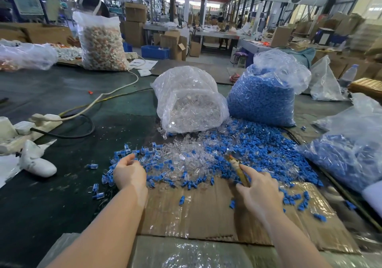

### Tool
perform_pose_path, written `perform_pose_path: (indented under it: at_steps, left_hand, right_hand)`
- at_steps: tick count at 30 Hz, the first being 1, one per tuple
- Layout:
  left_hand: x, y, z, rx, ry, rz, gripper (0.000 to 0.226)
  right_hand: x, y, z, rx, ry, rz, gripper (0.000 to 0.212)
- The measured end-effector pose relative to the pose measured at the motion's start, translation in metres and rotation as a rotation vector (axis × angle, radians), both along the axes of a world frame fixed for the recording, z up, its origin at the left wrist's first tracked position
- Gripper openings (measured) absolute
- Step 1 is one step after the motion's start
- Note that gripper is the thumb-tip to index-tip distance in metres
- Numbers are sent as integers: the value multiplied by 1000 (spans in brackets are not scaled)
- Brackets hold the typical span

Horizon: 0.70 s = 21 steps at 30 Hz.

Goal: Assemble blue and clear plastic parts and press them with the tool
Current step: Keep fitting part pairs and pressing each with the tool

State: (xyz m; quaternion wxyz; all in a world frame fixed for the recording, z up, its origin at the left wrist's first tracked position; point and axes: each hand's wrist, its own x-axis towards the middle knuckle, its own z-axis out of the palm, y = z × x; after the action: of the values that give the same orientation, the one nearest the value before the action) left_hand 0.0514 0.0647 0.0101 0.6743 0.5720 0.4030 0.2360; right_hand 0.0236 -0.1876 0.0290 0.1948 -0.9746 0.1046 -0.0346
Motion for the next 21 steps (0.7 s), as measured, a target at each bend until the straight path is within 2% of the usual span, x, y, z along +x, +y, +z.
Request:
perform_pose_path:
  at_steps: [4,9,13,17,21]
  left_hand:
    - [-2,8,-2,163,69,-34,42]
    - [-7,0,-3,357,73,-227,43]
    - [-16,-16,-1,593,52,-282,43]
    - [-29,-39,-7,837,-60,-402,36]
    - [-36,-62,-21,972,-100,-580,27]
  right_hand:
    - [3,-11,-15,-162,-10,-73,53]
    - [3,-18,-29,-251,-44,-56,52]
    - [2,-19,-33,-269,-36,-40,52]
    - [2,-19,-34,-308,-35,-39,50]
    - [3,-20,-33,-345,-8,-24,53]
